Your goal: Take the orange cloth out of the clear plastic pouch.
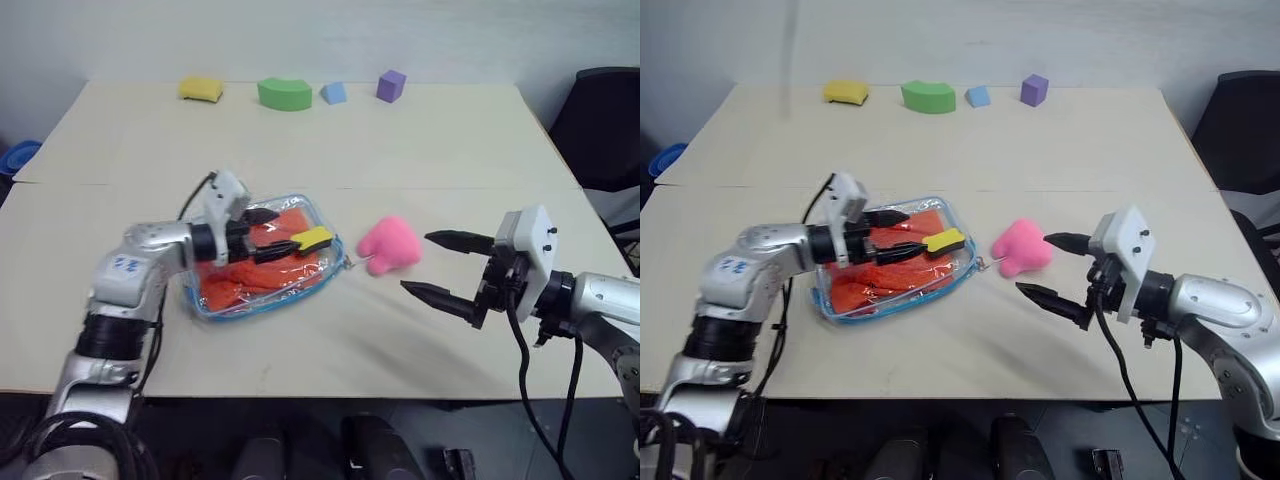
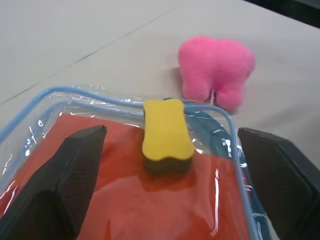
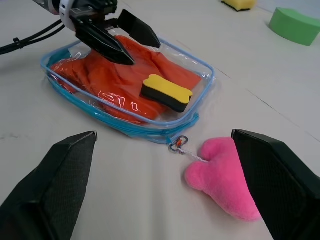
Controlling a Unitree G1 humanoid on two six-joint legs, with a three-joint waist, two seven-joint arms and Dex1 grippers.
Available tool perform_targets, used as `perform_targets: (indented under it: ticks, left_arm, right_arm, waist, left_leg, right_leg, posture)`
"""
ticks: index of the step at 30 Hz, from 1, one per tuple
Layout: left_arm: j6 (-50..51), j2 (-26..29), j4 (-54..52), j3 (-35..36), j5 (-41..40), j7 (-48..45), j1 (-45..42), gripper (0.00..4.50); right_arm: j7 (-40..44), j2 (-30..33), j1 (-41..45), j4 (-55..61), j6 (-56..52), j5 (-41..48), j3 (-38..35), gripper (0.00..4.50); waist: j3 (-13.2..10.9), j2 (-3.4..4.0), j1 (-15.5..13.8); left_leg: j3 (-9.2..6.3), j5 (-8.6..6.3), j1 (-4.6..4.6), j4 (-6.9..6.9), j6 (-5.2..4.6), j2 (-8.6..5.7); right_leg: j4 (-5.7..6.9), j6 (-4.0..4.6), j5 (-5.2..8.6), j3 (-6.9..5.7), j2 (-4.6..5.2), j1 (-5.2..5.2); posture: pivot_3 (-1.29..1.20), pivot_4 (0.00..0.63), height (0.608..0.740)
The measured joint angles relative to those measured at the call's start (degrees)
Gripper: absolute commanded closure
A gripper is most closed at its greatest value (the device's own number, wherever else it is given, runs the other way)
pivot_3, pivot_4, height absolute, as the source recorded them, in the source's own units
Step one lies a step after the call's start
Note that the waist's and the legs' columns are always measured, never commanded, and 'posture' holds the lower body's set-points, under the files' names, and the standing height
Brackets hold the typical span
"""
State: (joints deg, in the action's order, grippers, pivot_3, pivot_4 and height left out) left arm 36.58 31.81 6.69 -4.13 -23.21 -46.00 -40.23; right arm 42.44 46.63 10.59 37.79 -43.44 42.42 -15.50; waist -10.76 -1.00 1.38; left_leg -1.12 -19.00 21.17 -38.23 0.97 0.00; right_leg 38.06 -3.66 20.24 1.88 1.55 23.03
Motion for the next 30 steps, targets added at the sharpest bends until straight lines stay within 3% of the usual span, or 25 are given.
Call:
perform_targets:
  ticks: [5,9,12,19,21,25,27,30]
  left_arm:
    - [-4.51,-6.09,10.60,-5.24,6.95,1.78,-4.88,0.03]
    - [-6.36,-7.77,15.40,-5.93,9.97,2.58,-7.03,0.03]
    - [-7.53,-8.82,16.96,-6.14,10.97,1.87,-7.55,0.66]
    - [-7.97,-8.35,15.59,-6.44,12.26,-1.10,-6.53,2.80]
    - [-6.69,-7.82,13.54,-6.17,12.07,-1.96,-5.23,2.99]
    - [-2.42,-7.32,8.88,-2.43,9.39,-1.11,-3.38,2.99]
    - [0.10,-6.32,6.23,2.98,7.11,1.75,-2.76,2.99]
    - [1.89,-0.47,3.62,13.22,6.07,7.99,0.23,2.99]
  right_arm:
    - [-3.33,-0.84,-0.24,2.03,-0.56,1.24,0.35,0.00]
    - [-4.30,-0.83,-0.93,3.09,-0.59,2.03,0.36,0.00]
    - [-4.58,-0.83,-1.12,3.09,-0.47,1.96,0.36,0.00]
    - [-4.29,-0.80,-0.87,2.84,0.47,0.84,1.98,0.00]
    - [-3.87,-0.80,-0.37,2.29,1.04,0.27,2.38,0.00]
    - [-1.76,-0.78,1.89,0.18,2.26,-0.64,5.29,0.00]
    - [0.15,-0.68,3.19,-0.48,2.42,-0.65,6.72,0.00]
    - [4.18,0.32,4.67,-1.66,3.68,-0.79,8.64,0.00]
  waist:
    - [0.00,-0.02,-0.31]
    - [0.00,-0.04,-0.31]
    - [0.00,-0.04,-0.55]
    - [0.00,-0.04,-1.31]
    - [0.00,-0.04,-1.29]
    - [0.00,-0.04,-1.26]
    - [0.00,-0.04,-1.06]
    - [0.00,-0.04,-0.09]
  left_leg:
    - [0.06,0.08,0.15,-0.15,-0.05,-0.07]
    - [0.11,0.11,0.16,-0.13,-0.05,-0.09]
    - [0.13,0.12,0.17,-0.14,-0.03,-0.09]
    - [0.14,0.13,0.17,-0.17,-0.03,-0.10]
    - [0.14,0.13,0.18,-0.17,-0.03,-0.10]
    - [0.12,0.13,0.25,-0.30,-0.04,-0.09]
    - [0.12,0.12,0.26,-0.33,-0.04,-0.08]
    - [0.11,0.12,0.23,-0.24,-0.04,-0.04]
  right_leg:
    - [0.12,-0.13,-0.07,0.11,0.03,0.19]
    - [0.27,-0.13,-0.07,0.17,0.02,0.29]
    - [0.30,-0.13,-0.07,0.19,0.02,0.32]
    - [0.35,-0.13,-0.07,0.22,0.03,0.35]
    - [0.36,-0.13,-0.07,0.22,0.03,0.34]
    - [0.48,-0.13,-0.07,0.21,0.03,0.42]
    - [0.52,-0.13,-0.07,0.22,0.02,0.46]
    - [0.54,-0.13,-0.07,0.23,-0.02,0.50]
  posture:
    - [0.00,0.150,0.740]
    - [0.00,0.150,0.740]
    - [0.00,0.150,0.740]
    - [0.00,0.150,0.740]
    - [0.00,0.150,0.740]
    - [0.00,0.150,0.740]
    - [0.00,0.150,0.740]
    - [0.00,0.150,0.740]
